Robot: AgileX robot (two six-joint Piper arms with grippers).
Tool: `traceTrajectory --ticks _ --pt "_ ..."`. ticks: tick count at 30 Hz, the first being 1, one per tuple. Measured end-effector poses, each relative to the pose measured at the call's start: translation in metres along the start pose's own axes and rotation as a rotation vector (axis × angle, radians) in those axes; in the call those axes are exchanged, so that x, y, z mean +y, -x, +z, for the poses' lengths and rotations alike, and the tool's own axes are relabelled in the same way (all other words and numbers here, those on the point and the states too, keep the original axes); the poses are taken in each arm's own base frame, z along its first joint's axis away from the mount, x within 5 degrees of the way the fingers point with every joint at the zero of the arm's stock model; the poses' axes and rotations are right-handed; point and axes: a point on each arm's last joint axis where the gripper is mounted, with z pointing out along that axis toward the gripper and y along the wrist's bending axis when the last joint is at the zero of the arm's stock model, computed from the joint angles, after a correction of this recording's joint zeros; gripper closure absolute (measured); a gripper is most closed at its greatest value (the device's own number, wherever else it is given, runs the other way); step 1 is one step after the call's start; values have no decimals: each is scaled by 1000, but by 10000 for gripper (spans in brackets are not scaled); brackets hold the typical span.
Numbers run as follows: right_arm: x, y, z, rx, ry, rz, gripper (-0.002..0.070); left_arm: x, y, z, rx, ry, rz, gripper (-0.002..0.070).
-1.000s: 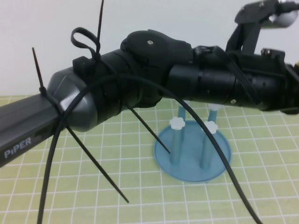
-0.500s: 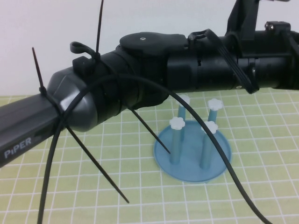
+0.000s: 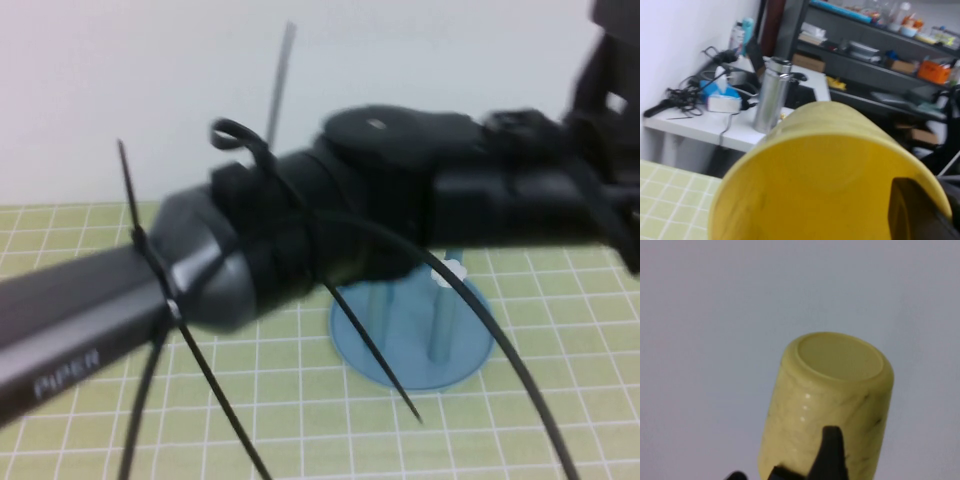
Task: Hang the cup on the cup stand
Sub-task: Adjust the cup with two arms
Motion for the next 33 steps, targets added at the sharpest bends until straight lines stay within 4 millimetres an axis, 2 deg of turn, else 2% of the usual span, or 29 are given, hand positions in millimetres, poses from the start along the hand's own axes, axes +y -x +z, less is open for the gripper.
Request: traceTrajectory --ticks 7,11,17,26,33 --pt "1 2 0 -21 15 -9 94 -19 -11 15 22 53 20 675" --pt "2 3 0 -30 25 -34 78 -20 -12 16 23 62 20 675" --pt "3 4 0 -47 34 31 -4 -19 -12 16 23 67 12 675" --pt "6 6 0 -62 70 121 -16 -20 -12 16 22 61 -13 675" --pt "6 7 0 -72 72 121 -17 -25 -13 17 24 17 -71 675"
